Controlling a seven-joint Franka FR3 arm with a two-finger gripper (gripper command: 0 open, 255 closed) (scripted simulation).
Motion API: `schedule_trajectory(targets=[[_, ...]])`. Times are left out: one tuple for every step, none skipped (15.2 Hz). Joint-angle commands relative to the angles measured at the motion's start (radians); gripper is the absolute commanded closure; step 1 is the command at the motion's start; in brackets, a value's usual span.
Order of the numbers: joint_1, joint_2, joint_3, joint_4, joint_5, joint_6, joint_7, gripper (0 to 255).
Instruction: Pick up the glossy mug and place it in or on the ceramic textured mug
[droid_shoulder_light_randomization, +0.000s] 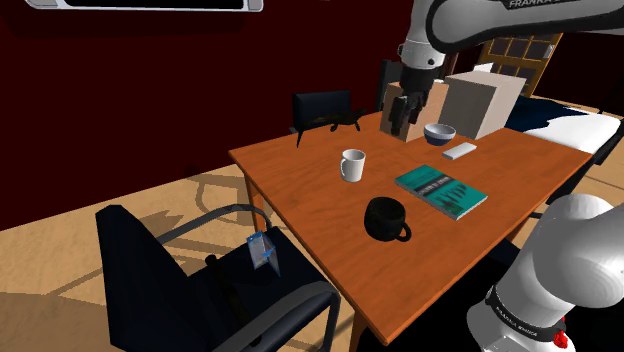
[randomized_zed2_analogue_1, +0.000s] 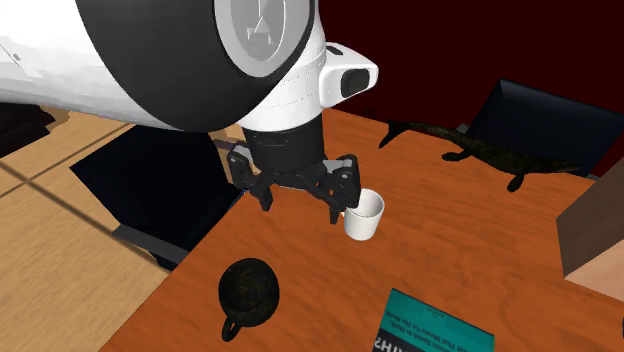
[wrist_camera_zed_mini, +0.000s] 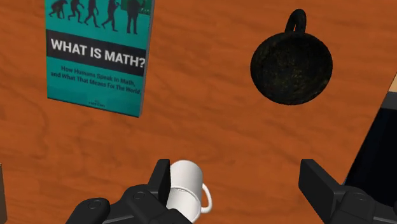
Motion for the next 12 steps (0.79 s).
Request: schedule_trajectory(targets=[[-0.004, 0.071, -0.026, 0.011, 0.003, 0.058, -0.018, 0], [-0.005, 0.103, -0.038, 0.019, 0.007, 0.081, -0.029, 0], [-0.007, 0.137, -0.050, 0.028, 0.011, 0.104, -0.039, 0], [-0.008, 0.171, -0.062, 0.039, 0.016, 0.125, -0.050, 0], [-0.009, 0.205, -0.074, 0.051, 0.022, 0.146, -0.061, 0], [-0.011, 0.240, -0.085, 0.064, 0.029, 0.166, -0.073, 0], [-0.012, 0.276, -0.096, 0.078, 0.038, 0.185, -0.086, 0], [-0.013, 0.312, -0.107, 0.093, 0.048, 0.203, -0.098, 0], [-0.014, 0.349, -0.117, 0.110, 0.058, 0.220, -0.112, 0], [-0.016, 0.386, -0.127, 0.128, 0.070, 0.236, -0.126, 0], [-0.018, 0.424, -0.136, 0.148, 0.083, 0.251, -0.140, 0], [-0.020, 0.462, -0.145, 0.168, 0.097, 0.265, -0.155, 0]])
